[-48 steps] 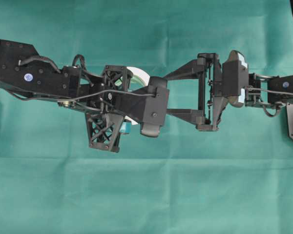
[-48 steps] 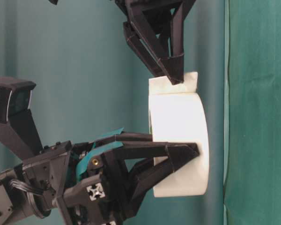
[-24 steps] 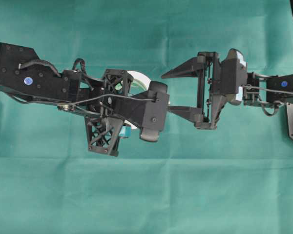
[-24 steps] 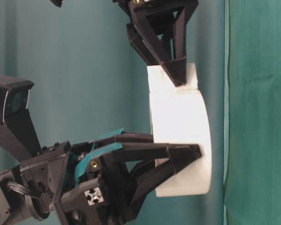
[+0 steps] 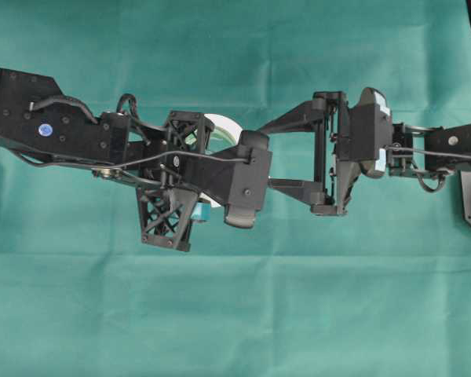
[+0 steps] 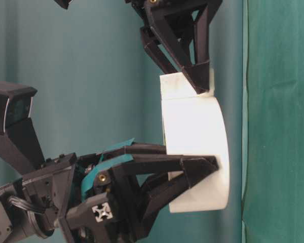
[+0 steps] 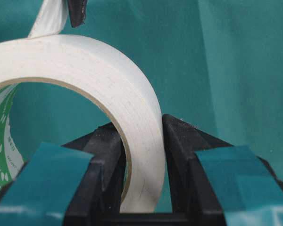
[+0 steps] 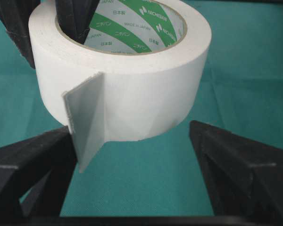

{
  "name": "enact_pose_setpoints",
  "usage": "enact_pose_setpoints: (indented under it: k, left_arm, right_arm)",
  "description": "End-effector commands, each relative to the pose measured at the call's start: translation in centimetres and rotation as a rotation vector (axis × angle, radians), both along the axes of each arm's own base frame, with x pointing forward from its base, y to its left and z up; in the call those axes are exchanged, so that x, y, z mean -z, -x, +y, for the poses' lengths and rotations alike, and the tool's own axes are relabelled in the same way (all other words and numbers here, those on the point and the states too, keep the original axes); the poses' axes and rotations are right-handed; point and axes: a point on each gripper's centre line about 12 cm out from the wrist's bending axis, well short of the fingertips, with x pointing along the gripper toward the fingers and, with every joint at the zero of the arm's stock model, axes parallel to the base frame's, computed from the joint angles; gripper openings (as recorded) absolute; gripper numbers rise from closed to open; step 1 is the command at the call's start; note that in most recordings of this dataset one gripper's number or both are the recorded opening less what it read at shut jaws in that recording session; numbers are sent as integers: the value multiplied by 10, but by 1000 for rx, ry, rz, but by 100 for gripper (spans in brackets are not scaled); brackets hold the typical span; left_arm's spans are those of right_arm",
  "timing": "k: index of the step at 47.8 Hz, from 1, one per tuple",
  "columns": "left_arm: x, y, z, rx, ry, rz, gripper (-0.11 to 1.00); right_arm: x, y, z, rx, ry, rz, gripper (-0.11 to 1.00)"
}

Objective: Peel off the duct tape with your right arm.
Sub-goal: 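Close the right gripper on the tape end tab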

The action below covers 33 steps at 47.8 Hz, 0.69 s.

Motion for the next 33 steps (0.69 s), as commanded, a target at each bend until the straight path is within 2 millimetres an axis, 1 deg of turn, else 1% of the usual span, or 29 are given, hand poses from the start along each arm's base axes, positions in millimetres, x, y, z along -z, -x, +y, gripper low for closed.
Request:
enact_pose_setpoints:
  k: [1,4,7,9,13,16,33]
  left_arm:
    - [-15,1,0,2,1,-43,21]
    - [-14,2,0,2,1,-41,21]
    - [-14,2,0,2,1,-40,21]
    - [-13,2,0,2,0,-38,21]
    - [-14,2,0,2,0,-38,21]
    - [-13,2,0,2,0,-38,21]
    - [-13,2,3,-6,0,-37,21]
  right_arm:
    - [-12,-5,1,-4,3,-43,54]
    - [-13,-5,1,-4,3,-44,35]
    - [-13,-5,1,-5,4,-44,20]
    - [-13,-5,2,-6,4,-44,12]
    - [-12,-5,1,-4,3,-43,4]
    - [-12,-5,1,-4,3,-43,3]
    - [-13,-5,7,-22,4,-46,3]
